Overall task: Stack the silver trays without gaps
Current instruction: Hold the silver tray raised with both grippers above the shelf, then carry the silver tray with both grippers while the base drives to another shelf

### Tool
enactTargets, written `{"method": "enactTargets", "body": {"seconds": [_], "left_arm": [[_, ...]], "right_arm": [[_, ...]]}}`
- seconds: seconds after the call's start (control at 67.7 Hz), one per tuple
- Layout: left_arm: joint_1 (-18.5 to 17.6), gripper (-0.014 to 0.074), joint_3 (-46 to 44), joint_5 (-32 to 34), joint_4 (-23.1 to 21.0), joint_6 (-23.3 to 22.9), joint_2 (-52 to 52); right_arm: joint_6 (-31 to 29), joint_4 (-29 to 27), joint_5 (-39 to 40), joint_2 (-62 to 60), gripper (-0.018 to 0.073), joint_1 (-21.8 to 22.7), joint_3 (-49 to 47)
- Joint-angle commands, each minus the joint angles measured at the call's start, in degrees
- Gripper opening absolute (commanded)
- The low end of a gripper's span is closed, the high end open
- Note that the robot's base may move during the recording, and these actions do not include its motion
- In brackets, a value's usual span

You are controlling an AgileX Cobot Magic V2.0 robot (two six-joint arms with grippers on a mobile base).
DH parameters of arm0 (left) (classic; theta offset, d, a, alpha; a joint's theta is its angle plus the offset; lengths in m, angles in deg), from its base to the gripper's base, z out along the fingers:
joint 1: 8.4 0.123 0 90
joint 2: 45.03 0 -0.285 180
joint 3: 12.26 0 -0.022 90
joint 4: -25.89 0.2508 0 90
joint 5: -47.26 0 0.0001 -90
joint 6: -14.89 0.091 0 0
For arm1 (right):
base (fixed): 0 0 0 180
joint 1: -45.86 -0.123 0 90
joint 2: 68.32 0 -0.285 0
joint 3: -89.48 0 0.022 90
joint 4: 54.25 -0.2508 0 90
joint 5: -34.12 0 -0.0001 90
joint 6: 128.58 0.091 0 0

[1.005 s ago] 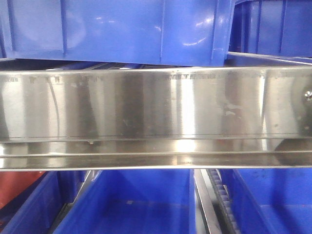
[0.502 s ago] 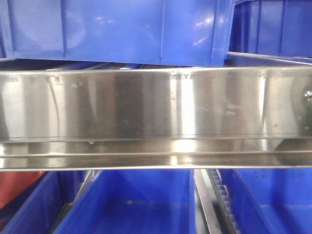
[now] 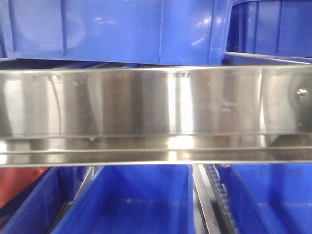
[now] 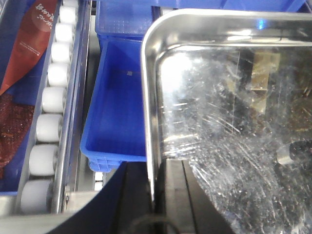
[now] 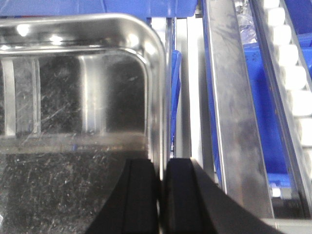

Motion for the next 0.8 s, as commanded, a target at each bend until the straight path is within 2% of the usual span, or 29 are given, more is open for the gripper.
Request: {"method": "enactTargets", "body": {"seconds": [0.0,0.783], "left_arm": [[-0.87,-0.0016,-0.19,3.56,-0.03,0.11,0.25],[-0.87,-0.0016,-0.19,3.56,-0.03,0.11,0.25]], "right_arm": [[0.0,1.02,3.93,-0.6,-0.0006,-0.47,-0.21],[0.0,1.02,4.03,-0.6,-0.0006,-0.47,-0.21]]}}
